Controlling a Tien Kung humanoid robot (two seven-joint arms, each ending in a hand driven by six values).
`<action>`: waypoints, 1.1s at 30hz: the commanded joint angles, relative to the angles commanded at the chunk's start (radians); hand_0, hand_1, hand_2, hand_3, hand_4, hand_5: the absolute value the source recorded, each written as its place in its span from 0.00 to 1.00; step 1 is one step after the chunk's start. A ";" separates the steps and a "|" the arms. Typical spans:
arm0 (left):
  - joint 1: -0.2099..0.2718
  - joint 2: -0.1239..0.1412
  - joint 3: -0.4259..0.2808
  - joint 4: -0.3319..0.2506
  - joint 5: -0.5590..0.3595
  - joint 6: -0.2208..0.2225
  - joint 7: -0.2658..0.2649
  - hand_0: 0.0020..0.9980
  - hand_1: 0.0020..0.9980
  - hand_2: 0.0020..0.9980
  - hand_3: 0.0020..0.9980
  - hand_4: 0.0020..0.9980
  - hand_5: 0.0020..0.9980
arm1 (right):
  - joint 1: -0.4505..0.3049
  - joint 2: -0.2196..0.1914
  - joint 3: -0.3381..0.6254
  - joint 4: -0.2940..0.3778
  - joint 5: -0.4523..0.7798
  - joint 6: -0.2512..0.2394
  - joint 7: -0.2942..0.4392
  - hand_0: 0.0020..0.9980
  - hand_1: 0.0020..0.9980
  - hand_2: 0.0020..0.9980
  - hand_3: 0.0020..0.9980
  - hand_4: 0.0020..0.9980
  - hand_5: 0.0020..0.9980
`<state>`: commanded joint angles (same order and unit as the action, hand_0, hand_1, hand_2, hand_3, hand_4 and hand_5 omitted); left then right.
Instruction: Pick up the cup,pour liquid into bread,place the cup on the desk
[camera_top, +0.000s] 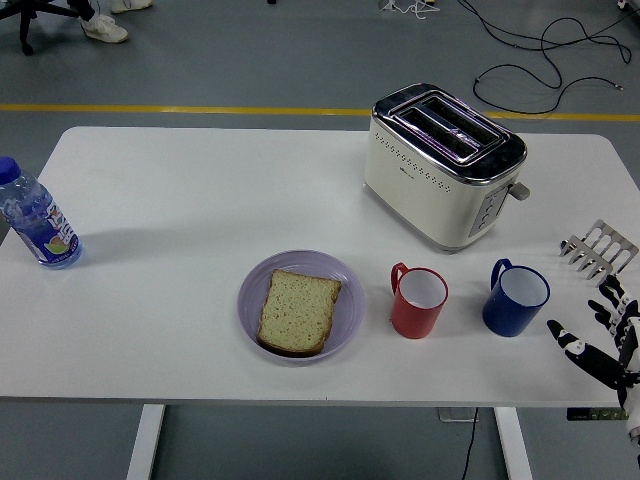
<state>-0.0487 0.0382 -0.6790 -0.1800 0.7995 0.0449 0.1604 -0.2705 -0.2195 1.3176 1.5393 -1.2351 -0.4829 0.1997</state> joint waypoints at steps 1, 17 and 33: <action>0.001 0.000 0.003 0.000 -0.003 0.000 0.000 0.66 0.70 0.72 0.62 0.38 0.94 | 0.010 0.004 -0.009 -0.015 0.003 -0.006 0.004 0.91 0.85 0.93 0.99 0.95 0.10; 0.008 -0.002 0.023 0.000 -0.016 0.000 0.001 0.66 0.70 0.72 0.62 0.37 0.94 | 0.134 0.042 -0.076 -0.179 0.033 -0.040 0.019 0.92 0.85 0.93 0.99 0.96 0.10; 0.007 -0.005 0.023 0.000 -0.011 -0.001 0.005 0.66 0.70 0.72 0.62 0.37 0.93 | 0.203 0.063 -0.144 -0.248 0.056 -0.046 0.027 0.92 0.86 0.93 1.00 0.97 0.09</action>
<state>-0.0419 0.0336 -0.6560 -0.1800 0.7880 0.0444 0.1654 -0.0678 -0.1564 1.1734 1.2917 -1.1792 -0.5291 0.2265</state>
